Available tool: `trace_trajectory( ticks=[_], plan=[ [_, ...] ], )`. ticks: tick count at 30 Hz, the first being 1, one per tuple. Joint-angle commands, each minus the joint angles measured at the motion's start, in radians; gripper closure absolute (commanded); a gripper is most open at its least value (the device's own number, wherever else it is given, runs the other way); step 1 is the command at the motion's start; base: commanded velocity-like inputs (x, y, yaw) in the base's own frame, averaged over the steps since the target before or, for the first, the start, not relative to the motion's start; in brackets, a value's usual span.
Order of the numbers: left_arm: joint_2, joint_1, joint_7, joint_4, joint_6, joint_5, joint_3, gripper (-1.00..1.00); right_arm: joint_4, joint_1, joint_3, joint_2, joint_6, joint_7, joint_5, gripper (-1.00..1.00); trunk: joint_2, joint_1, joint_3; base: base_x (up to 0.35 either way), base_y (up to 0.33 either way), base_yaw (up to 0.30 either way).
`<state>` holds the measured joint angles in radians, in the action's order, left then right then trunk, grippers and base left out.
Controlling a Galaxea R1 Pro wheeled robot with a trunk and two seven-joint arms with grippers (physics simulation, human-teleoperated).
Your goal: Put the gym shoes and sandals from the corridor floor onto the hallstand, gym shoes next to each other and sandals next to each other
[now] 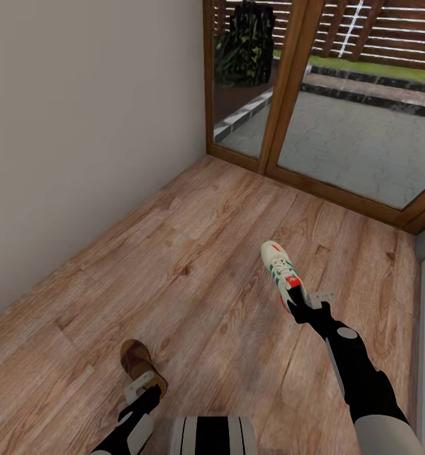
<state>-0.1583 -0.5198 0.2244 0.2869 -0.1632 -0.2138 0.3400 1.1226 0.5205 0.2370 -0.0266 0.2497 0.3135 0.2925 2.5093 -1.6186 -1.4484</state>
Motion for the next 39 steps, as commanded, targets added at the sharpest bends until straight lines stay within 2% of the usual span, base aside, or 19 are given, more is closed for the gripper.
trace_trajectory(
  ticks=[1,14,24,39],
  plan=[
    [0.000,0.000,0.003,0.000,-0.004,-0.010,-0.004,-1.00,0.002,0.000,0.002,0.000,0.003,0.009,0.010,1.00,0.000,0.000,-0.002,0.000,0.000,0.000],
    [0.001,0.000,0.003,0.000,-0.004,-0.010,-0.005,-1.00,0.000,0.000,0.002,0.001,0.003,0.009,0.010,1.00,0.000,0.000,-0.006,0.000,0.000,-0.001],
    [0.002,-0.002,0.003,0.000,-0.004,-0.010,-0.006,-1.00,0.000,0.000,0.002,0.001,0.003,0.009,0.010,1.00,0.000,0.000,-0.006,0.000,0.000,-0.143],
    [0.001,-0.003,0.003,0.001,-0.004,-0.010,-0.006,-1.00,0.000,-0.001,0.002,0.001,0.003,0.009,0.009,1.00,0.000,0.000,-0.006,0.000,0.000,-0.008]
  ],
)
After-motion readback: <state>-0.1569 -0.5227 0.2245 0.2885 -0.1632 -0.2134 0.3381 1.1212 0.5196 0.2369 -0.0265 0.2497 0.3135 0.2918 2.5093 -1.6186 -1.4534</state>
